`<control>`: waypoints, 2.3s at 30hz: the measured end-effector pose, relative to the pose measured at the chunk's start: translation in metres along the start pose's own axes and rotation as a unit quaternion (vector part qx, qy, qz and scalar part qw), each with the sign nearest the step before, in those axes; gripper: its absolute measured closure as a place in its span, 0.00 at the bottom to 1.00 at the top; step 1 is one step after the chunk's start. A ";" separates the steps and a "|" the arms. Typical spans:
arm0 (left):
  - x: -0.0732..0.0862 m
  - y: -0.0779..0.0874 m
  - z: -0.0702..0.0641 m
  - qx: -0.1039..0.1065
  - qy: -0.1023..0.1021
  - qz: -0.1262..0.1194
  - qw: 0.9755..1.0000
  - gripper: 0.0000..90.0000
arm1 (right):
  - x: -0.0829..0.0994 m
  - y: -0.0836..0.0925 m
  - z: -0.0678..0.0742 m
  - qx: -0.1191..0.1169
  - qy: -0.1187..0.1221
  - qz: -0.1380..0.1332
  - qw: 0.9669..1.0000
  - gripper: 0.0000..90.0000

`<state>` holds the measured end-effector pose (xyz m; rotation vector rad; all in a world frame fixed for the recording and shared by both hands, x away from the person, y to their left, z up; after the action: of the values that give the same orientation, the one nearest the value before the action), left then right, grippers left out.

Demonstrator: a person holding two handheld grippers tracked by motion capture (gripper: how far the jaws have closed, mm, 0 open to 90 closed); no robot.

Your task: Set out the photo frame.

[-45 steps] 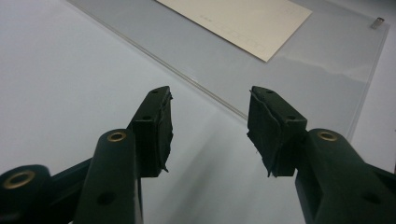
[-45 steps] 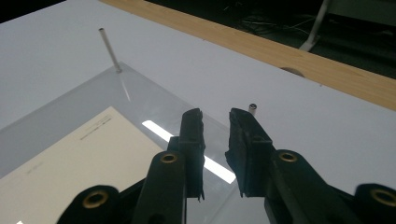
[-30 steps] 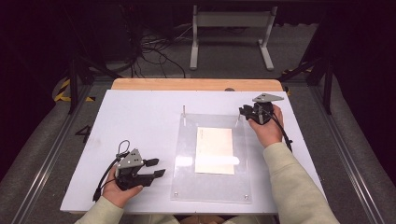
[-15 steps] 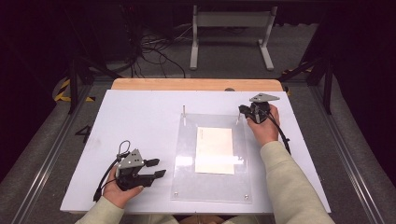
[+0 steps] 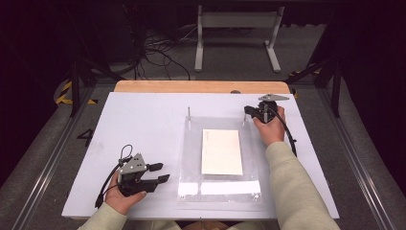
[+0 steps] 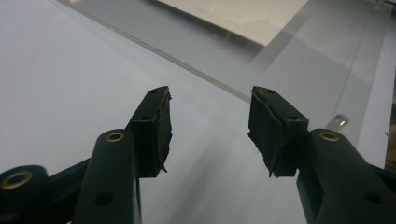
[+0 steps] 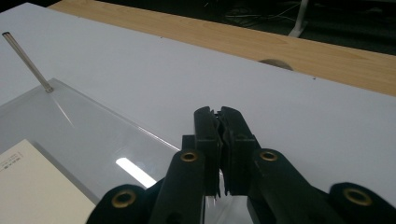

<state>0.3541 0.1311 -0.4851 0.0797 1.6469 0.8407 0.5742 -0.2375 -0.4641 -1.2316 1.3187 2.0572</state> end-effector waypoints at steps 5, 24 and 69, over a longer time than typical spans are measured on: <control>-0.003 0.000 -0.002 -0.008 -0.015 -0.002 1.000 0.51 | -0.004 -0.006 -0.004 -0.009 -0.022 0.003 1.000 0.95; -0.028 -0.004 -0.015 -0.006 -0.068 -0.060 0.996 0.29 | -0.006 -0.014 -0.012 -0.028 -0.065 -0.001 0.997 0.95; -0.080 -0.025 -0.037 -0.039 -0.181 -0.130 0.974 0.61 | -0.006 -0.015 -0.013 -0.031 -0.095 -0.005 0.995 0.95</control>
<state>0.3529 0.0565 -0.4321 -0.0347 1.2475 0.6452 0.5941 -0.2414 -0.4689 -1.0354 1.1686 2.1627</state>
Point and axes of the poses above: each handheld gripper's, and its own axes: y roughly backward along the jaws, x roughly out of its underside, z roughly to its left, the point moved 7 cm from there along -y, roughly forward along the jaws, and after that the axes turned 6 degrees about -y, right-handed, at the moved point
